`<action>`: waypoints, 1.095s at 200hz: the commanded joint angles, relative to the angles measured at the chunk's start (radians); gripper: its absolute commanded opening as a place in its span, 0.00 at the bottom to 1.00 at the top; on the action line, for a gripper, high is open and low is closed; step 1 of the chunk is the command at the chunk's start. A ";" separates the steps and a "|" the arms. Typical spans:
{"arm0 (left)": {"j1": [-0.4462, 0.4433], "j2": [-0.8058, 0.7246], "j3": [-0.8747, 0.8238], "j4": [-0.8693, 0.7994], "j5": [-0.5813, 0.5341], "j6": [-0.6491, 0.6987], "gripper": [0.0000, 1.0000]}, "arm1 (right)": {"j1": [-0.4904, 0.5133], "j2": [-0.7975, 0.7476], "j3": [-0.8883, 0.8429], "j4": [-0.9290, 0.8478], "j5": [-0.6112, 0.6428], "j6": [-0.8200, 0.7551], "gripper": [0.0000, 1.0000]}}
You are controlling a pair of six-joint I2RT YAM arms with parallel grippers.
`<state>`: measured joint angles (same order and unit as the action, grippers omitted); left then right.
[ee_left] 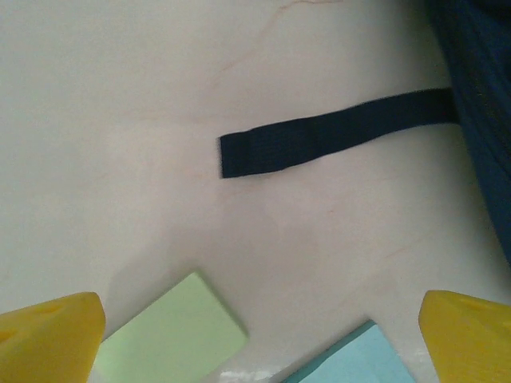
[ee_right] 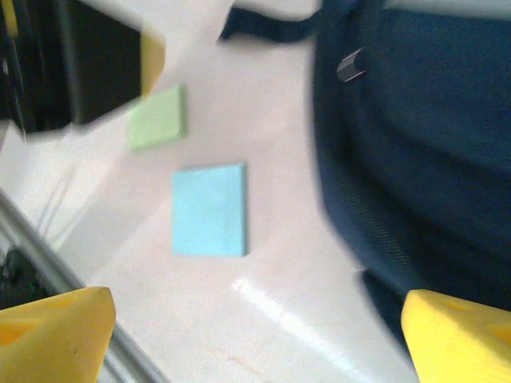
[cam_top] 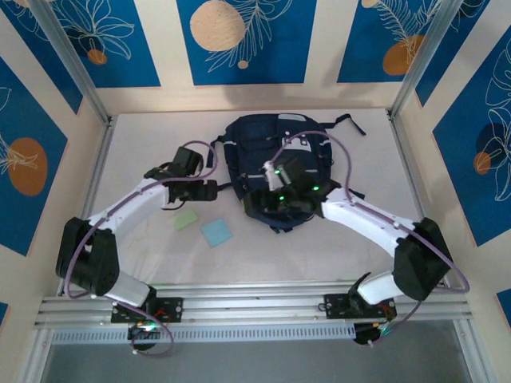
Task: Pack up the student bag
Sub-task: Pick up the loose stationery from the bottom-center of the table.
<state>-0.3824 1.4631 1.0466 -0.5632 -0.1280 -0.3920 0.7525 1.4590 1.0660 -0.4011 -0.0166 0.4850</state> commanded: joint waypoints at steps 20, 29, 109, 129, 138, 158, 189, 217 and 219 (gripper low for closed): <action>0.151 -0.093 -0.084 0.099 0.122 -0.117 1.00 | 0.193 0.211 0.157 -0.075 0.060 0.002 0.99; 0.174 -0.100 -0.098 0.122 0.142 -0.131 1.00 | 0.231 0.265 0.211 -0.098 0.086 -0.001 0.99; 0.259 -0.122 -0.205 0.230 0.224 -0.168 1.00 | 0.347 0.723 0.682 -0.452 0.436 -0.007 0.99; 0.268 -0.126 -0.222 0.248 0.235 -0.169 1.00 | 0.347 0.756 0.704 -0.448 0.435 -0.031 1.00; 0.271 -0.126 -0.227 0.251 0.238 -0.169 1.00 | 0.349 0.773 0.714 -0.449 0.430 -0.036 1.00; 0.277 -0.128 -0.230 0.258 0.245 -0.171 1.00 | 0.351 0.803 0.723 -0.452 0.416 -0.040 1.00; 0.284 -0.134 -0.234 0.256 0.240 -0.168 1.00 | 0.357 0.822 0.708 -0.446 0.406 -0.028 0.94; 0.290 -0.139 -0.234 0.253 0.239 -0.166 1.00 | 0.354 0.819 0.689 -0.436 0.392 -0.022 0.79; 0.290 -0.139 -0.234 0.253 0.239 -0.166 1.00 | 0.354 0.817 0.688 -0.435 0.391 -0.022 0.79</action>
<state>-0.1093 1.3487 0.8246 -0.3206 0.0971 -0.5518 1.1034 2.2463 1.7653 -0.8101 0.3706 0.4625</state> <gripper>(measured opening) 0.999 0.816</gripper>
